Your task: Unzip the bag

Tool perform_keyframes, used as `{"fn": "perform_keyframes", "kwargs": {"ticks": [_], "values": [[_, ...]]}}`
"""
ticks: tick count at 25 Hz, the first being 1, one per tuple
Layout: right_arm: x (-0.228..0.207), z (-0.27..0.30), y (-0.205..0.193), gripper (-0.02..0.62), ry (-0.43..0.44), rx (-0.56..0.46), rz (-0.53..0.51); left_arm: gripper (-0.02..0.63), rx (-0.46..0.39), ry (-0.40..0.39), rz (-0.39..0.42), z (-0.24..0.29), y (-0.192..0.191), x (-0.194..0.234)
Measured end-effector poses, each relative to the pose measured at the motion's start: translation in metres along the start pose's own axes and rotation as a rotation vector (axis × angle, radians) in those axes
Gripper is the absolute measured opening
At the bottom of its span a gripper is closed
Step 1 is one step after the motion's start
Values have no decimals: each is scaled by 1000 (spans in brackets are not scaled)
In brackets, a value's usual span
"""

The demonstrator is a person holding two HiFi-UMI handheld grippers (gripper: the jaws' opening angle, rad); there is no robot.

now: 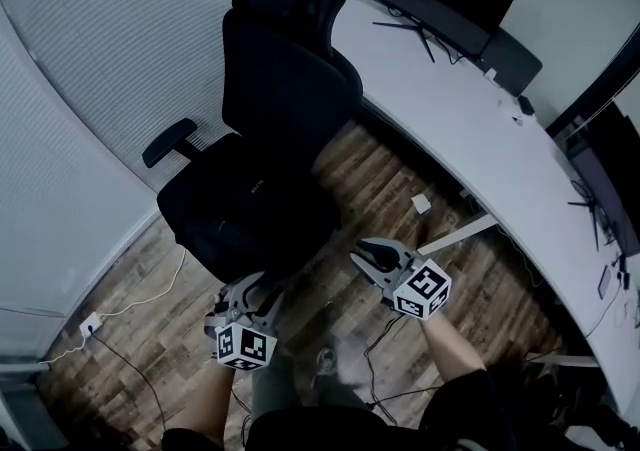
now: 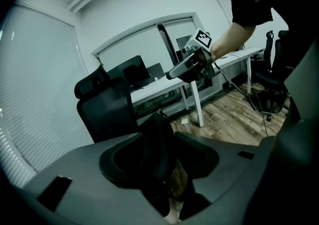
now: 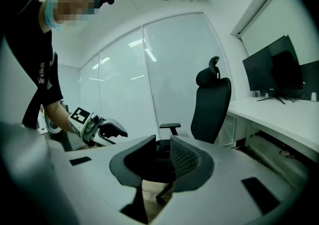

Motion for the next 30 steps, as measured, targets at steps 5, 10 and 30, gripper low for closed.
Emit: {"fn": "perform_keyframes", "kwargs": {"ticks": [5, 10, 30], "values": [[33, -22, 5, 67, -62, -58, 21, 195, -26, 50, -19, -25, 19, -10], [59, -46, 10, 67, -77, -89, 0, 195, -35, 94, -39, -47, 34, -26], [146, -121, 24, 67, -90, -221, 69, 193, -110, 162, -133, -116, 88, -87]]}}
Point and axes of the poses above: the fingertips, and each gripper's own axes: z forward along the fingers, x to its left, y out of its top, the point moved 2 cm from there along -z, backward along the fingers, and after that the axes turned 3 degrees about y, right-handed, at the moved point
